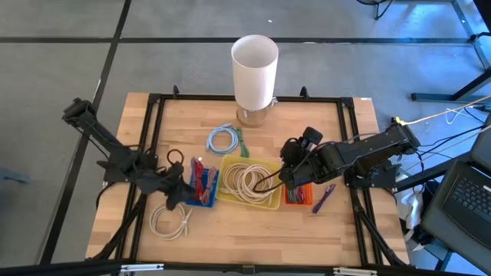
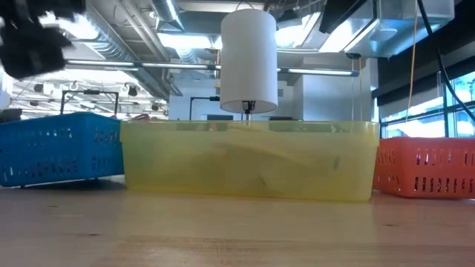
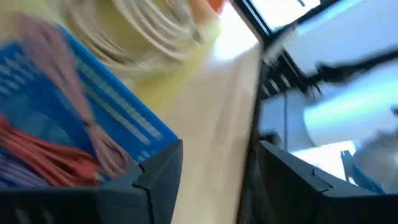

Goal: Pick & Place USB Port
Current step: Put the white charger cable into the yellow bin

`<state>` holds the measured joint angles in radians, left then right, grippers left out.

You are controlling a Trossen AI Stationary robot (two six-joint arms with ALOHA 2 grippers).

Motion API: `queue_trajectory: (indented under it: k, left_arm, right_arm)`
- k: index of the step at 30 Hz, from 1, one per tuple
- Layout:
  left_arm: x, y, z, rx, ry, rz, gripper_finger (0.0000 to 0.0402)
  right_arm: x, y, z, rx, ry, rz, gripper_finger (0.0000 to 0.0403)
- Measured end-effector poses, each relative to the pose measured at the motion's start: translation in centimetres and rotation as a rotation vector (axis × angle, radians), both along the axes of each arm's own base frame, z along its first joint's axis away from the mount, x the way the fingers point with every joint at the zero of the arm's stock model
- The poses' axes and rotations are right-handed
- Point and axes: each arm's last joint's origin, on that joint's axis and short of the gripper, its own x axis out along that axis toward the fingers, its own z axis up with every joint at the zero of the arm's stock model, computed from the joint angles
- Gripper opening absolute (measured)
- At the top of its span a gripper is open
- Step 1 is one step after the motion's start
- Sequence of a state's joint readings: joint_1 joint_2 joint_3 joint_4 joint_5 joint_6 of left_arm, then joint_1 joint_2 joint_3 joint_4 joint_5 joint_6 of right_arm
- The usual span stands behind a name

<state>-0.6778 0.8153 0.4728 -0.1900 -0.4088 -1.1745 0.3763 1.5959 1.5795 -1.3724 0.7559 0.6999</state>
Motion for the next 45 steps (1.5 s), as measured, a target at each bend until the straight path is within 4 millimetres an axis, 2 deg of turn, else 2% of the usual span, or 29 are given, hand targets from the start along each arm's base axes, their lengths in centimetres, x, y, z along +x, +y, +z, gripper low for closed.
queue_trajectory:
  k: [6,12,19,26,31,37,39,44,45]
  left_arm:
    - [-0.7,-2.9,1.7,0.018,0.126,-0.185,0.0189]
    - [-1.7,-5.5,1.0,0.086,0.435,-0.295,0.0185]
    - [-3.0,-6.3,-2.4,0.172,0.818,-0.226,0.0184]
    - [-2.9,-7.5,-5.1,0.316,0.931,-0.263,0.0184]
    - [-2.8,-7.5,-7.2,0.436,1.038,-0.219,0.0184]
    - [-2.6,-8.0,-8.9,0.494,1.109,-0.199,0.0181]
    - [-2.6,-8.1,-9.1,0.482,1.128,-0.196,0.0162]
    - [-2.6,-8.1,-8.6,0.44,1.114,-0.225,0.0035]
    - [-2.7,-8.0,-8.4,0.427,1.113,-0.234,0.0029]
  right_arm:
    - [0.0,0.0,0.0,0.001,-0.002,-0.003,0.021]
    - [0.0,0.0,0.0,0.001,-0.002,-0.003,0.021]
    - [0.2,0.1,0.1,0.009,-0.029,-0.006,0.021]
    - [0.2,0.1,0.1,0.011,-0.033,-0.006,0.021]
    - [0.3,0.1,0.1,0.013,-0.038,-0.005,0.021]
    - [0.4,0.1,0.1,0.015,-0.045,-0.003,0.021]
    - [0.4,0.1,0.1,0.015,-0.045,-0.003,0.021]
    - [0.4,0.1,0.1,0.014,-0.043,-0.001,0.021]
    - [0.4,0.1,0.1,0.014,-0.043,-0.001,0.021]
